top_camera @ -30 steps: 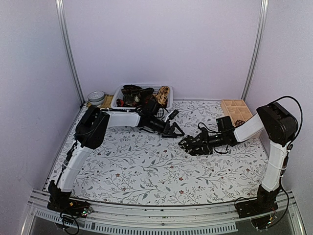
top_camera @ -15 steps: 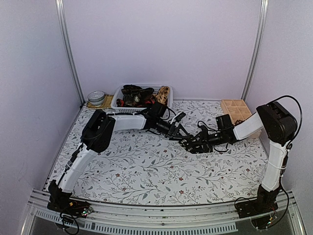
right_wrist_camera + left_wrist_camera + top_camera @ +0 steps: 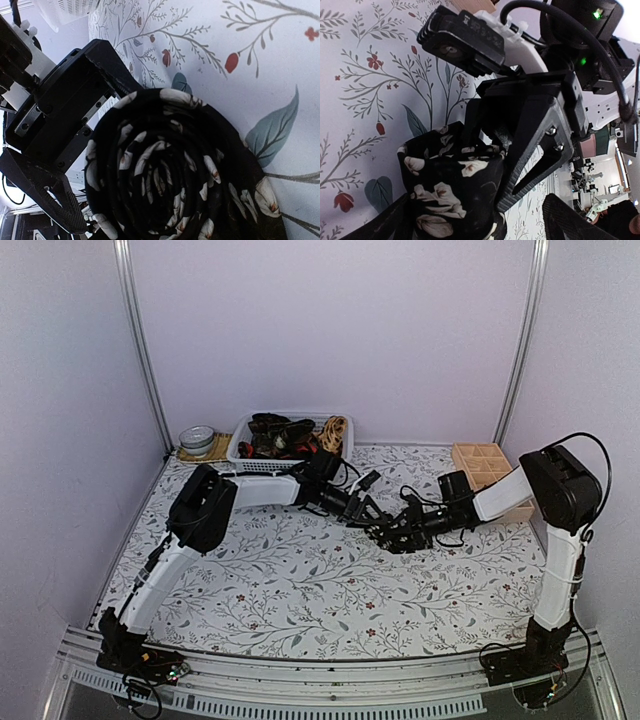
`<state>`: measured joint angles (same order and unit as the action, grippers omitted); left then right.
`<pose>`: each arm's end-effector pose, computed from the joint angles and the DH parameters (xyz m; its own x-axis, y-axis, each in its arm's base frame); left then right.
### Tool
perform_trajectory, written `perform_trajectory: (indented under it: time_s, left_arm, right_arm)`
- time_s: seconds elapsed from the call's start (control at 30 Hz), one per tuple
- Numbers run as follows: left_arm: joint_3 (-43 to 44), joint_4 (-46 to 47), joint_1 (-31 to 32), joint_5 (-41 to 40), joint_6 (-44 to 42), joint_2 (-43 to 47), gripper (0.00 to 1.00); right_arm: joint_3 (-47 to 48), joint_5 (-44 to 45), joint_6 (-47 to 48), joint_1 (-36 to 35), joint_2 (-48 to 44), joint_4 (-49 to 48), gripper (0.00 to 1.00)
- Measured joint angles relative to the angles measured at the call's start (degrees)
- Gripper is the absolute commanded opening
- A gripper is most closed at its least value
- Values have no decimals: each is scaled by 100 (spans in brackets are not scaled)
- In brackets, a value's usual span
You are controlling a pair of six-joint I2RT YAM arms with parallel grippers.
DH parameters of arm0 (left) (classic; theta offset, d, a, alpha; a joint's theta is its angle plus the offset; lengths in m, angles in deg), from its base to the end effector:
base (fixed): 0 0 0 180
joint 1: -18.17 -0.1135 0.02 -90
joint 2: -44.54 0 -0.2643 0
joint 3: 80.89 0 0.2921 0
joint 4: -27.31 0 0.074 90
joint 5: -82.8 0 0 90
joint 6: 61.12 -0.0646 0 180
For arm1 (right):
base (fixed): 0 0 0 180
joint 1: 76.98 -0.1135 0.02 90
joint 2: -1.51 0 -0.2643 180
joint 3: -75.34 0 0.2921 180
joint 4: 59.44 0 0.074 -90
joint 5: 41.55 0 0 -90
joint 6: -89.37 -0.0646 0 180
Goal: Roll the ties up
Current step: Roll the tie at the center of the board.
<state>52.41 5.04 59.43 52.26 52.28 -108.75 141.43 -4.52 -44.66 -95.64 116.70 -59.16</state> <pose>0.4216 -0.4439 0.0606 -0.7873 0.4223 -0.4492 0.5465 0.1409 -0.8255 0.3599 0.1760 0.0462 -0.9932 0.1064 -0.0469 0.0073 0.4595 0.8882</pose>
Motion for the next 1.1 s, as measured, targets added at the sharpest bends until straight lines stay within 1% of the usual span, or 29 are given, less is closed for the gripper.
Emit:
perform_trajectory:
  time_s: [0.17,0.33,0.47,0.53,0.77,1.03,1.1]
  left_arm:
    - [-63,129,-7,57,37,-11,80]
    - [-232,481,-28,186,212,-11,76]
    - [-343,778,-50,260,415,-17,72]
    - [-424,962,-61,282,546,-17,70]
    - [-584,1561,-98,409,1016,-50,70]
    - [-566,1585,-107,413,1047,-98,60]
    - [-564,1554,-111,407,999,-103,59]
  right_arm:
    - [118,-81,149,4,63,153,43]
    - [291,-136,358,9,127,426,43]
    - [468,-195,553,9,210,640,38]
    - [544,-234,660,9,249,719,37]
    - [586,-302,920,9,262,745,37]
    - [704,-560,1056,9,413,682,37]
    - [730,-636,1067,9,450,632,37]
